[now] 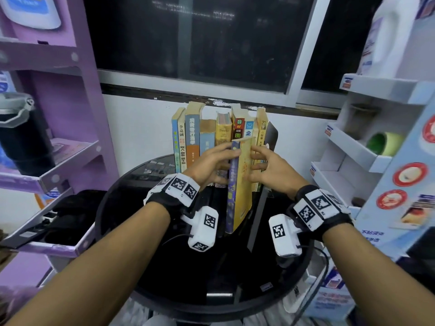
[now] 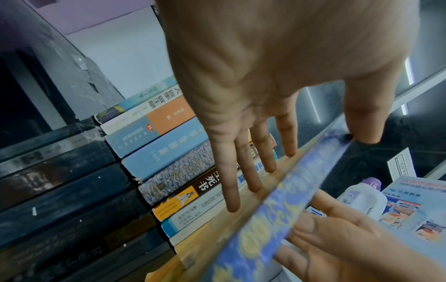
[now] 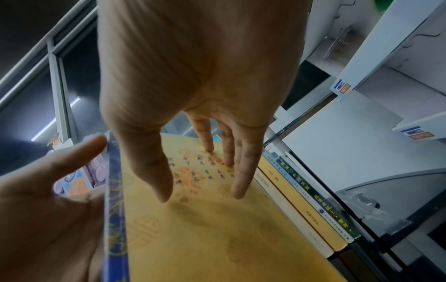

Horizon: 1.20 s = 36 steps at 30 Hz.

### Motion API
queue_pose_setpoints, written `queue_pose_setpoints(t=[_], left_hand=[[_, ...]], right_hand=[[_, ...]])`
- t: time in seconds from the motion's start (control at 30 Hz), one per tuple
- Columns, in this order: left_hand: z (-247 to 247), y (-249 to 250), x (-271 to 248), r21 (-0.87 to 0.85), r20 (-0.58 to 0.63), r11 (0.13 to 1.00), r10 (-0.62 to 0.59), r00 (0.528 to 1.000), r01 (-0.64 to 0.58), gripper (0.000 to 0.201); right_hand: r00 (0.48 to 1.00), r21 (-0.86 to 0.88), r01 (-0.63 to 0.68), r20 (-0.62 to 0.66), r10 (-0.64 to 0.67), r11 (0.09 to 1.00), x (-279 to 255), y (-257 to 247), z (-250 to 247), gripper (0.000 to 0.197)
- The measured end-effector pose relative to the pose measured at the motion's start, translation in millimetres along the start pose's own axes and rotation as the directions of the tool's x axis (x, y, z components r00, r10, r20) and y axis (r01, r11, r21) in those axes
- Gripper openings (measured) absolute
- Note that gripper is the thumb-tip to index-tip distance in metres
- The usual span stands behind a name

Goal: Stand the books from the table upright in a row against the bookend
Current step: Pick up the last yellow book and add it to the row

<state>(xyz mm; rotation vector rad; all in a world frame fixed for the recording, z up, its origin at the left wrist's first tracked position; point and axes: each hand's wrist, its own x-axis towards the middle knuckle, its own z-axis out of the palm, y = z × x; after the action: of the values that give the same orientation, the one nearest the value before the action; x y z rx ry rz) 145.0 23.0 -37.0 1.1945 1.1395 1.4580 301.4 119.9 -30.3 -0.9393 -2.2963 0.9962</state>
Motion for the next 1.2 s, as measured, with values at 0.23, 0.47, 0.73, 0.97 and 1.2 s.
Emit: queue_pose_setpoints(t=[0.23, 0.47, 0.73, 0.97, 1.2], left_hand=[[8.4, 4.3, 7.0, -0.002, 0.046, 1.0, -0.021, 0.999, 0.021, 0.029], [20.1, 7.3, 16.7, 0.108, 0.081, 0.993, -0.055, 0.995, 0.046, 0.038], [21.3, 2.6, 40.6, 0.482, -0.077, 0.869, 0.171, 0.982, -0.114, 0.025], [22.2, 2.3, 67.4, 0.857, -0.099, 0.483, 0.493, 0.864, -0.178, 0.043], [31.9, -2.4, 102.4, 0.968, 0.039, 0.179, 0.589, 0.807, -0.177, 0.069]], right_hand=[[0.984, 0.113, 0.046, 0.165, -0.064, 0.993, -16.1, -9.8, -11.3, 0.084], [0.998, -0.147, 0.013, -0.063, -0.022, 0.989, -26.2, -21.4, -18.3, 0.043], [0.955, -0.174, -0.057, -0.297, 0.003, 0.983, -27.1, -8.6, -35.7, 0.038], [0.928, -0.126, -0.078, -0.372, 0.026, 0.989, -28.0, 1.4, -49.7, 0.041], [0.898, -0.128, -0.073, -0.44, 0.01, 0.989, -28.2, 8.9, -74.3, 0.044]])
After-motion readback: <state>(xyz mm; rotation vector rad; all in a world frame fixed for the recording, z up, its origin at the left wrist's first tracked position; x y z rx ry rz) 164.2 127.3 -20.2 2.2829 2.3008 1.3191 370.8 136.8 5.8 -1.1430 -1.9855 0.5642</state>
